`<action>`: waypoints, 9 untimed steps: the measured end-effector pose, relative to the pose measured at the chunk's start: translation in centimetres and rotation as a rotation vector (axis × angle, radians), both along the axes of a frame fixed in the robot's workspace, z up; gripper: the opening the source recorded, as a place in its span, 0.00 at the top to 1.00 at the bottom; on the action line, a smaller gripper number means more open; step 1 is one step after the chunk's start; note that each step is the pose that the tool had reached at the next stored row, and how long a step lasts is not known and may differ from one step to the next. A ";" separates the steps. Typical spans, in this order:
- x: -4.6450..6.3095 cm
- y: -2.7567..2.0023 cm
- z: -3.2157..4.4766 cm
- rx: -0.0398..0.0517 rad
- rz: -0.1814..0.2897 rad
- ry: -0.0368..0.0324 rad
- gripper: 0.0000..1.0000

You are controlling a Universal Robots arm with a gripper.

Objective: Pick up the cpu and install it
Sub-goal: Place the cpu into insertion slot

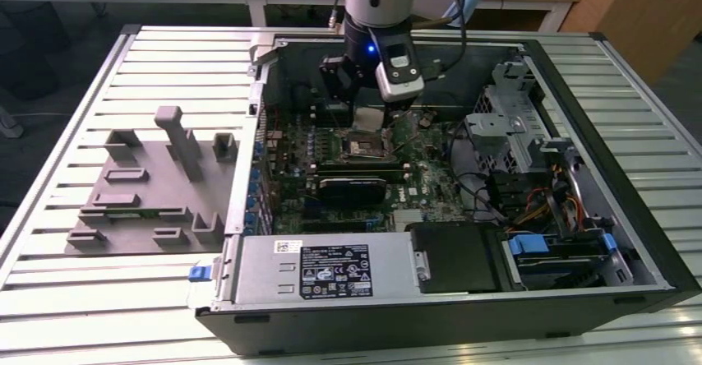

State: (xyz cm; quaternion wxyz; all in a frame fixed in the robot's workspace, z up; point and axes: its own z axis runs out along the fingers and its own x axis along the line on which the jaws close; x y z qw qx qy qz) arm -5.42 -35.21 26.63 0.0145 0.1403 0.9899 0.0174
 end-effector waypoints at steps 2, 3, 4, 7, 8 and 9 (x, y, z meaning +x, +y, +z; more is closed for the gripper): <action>0.0 0.00 0.00 0.0000 -0.012 0.0000 0.46; 0.0 0.00 0.00 0.0000 -0.017 0.0000 0.46; 0.0 0.00 0.00 0.0000 -0.023 0.0000 0.46; 0.0 0.00 0.00 -0.0001 -0.040 0.0000 0.46; 0.0 0.00 0.00 0.0000 -0.046 0.0000 0.46; 0.0 0.00 0.00 0.0000 -0.051 0.0000 0.46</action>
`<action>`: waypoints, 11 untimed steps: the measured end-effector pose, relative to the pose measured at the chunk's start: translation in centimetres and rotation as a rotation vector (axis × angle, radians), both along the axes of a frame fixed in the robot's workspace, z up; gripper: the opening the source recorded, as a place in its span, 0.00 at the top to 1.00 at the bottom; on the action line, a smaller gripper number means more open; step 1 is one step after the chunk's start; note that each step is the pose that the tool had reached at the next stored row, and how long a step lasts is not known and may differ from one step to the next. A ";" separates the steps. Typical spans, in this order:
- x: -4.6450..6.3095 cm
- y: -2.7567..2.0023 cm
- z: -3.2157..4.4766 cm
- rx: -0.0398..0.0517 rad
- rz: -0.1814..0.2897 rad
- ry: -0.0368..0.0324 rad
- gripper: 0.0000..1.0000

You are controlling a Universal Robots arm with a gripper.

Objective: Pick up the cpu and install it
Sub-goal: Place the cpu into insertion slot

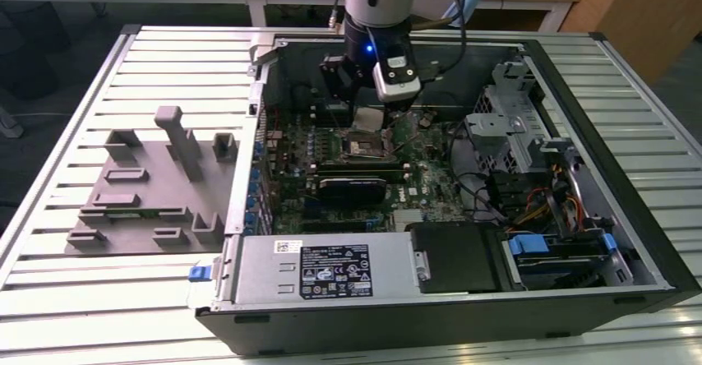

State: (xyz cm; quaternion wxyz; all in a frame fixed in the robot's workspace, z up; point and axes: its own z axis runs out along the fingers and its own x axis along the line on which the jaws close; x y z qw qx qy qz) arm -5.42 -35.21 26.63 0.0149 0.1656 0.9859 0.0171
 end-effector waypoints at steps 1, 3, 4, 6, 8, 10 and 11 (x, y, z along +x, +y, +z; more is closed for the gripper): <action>0.0 0.00 0.00 0.0000 -0.006 0.0000 0.46; 0.0 0.00 0.00 0.0000 -0.018 0.0000 0.46; 0.0 0.00 0.00 0.0000 -0.024 0.0000 0.46; 0.0 0.00 0.00 0.0000 -0.036 0.0000 0.46; 0.0 0.00 0.00 0.0000 -0.048 0.0000 0.46; 0.0 0.00 0.00 0.0000 -0.061 0.0000 0.46; 0.0 0.00 0.00 0.0000 -0.068 0.0000 0.46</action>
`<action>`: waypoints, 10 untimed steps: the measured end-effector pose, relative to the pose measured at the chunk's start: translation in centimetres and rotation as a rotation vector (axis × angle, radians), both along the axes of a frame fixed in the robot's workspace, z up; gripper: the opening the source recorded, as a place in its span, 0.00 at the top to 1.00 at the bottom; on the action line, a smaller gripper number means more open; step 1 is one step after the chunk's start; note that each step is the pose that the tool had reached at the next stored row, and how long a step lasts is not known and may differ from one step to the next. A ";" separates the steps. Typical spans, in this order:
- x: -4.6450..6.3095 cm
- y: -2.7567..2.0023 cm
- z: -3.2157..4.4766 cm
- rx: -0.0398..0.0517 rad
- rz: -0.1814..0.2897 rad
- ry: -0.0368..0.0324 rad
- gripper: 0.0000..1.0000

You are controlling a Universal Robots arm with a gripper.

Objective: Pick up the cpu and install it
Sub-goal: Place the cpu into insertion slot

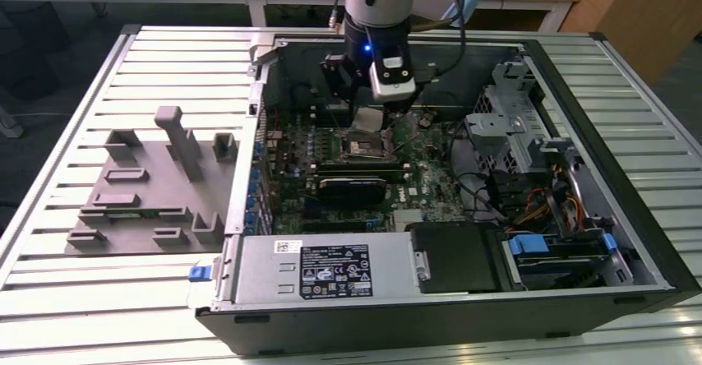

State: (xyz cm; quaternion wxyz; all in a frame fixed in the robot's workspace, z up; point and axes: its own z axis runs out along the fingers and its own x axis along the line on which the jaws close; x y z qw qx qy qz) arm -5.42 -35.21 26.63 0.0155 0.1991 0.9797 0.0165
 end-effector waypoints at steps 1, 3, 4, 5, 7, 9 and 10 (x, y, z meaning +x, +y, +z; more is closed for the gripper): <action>0.0 0.00 0.00 0.0000 -0.007 0.0000 0.46; 0.0 0.00 0.00 0.0000 -0.021 0.0000 0.46; 0.0 0.00 0.00 0.0000 -0.029 0.0000 0.46; 0.0 0.00 0.00 0.0000 -0.038 0.0000 0.46; 0.0 0.00 0.00 0.0000 -0.054 0.0000 0.46; 0.0 0.00 0.00 0.0000 -0.072 0.0000 0.46; 0.0 0.00 0.00 0.0000 -0.081 0.0000 0.46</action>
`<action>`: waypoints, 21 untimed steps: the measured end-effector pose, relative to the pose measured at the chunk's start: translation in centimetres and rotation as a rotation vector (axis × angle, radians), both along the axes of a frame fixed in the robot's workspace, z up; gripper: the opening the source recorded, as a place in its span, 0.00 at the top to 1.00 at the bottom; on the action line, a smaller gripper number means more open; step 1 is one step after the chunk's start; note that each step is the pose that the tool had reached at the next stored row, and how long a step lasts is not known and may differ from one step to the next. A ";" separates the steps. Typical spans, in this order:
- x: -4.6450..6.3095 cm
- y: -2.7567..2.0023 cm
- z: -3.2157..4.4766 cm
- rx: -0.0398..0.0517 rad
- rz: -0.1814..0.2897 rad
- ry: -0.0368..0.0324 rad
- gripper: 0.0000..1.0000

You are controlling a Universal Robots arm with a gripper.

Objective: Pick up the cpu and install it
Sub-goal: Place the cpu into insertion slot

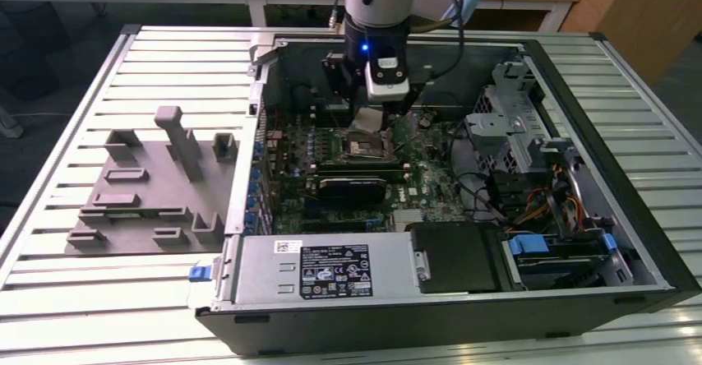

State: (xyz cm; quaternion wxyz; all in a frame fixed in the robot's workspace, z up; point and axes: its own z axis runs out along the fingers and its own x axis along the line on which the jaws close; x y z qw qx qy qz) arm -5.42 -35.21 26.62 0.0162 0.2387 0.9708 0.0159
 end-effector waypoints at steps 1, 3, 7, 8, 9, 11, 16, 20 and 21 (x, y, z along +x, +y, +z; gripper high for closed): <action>0.0 0.00 0.00 0.0000 -0.010 0.0000 0.46; 0.0 0.00 0.00 0.0000 -0.029 0.0000 0.46; 0.0 0.00 0.00 -0.0001 -0.062 0.0000 0.46; 0.0 0.00 0.00 0.0000 -0.071 0.0000 0.46; 0.0 0.00 0.00 -0.0001 -0.079 0.0000 0.46; 0.0 0.00 0.00 0.0000 -0.094 0.0000 0.46; 0.0 0.00 0.00 -0.0001 -0.131 0.0000 0.46; 0.0 0.00 0.00 -0.0001 -0.159 0.0000 0.46; 0.0 0.00 0.00 -0.0001 -0.166 0.0000 0.46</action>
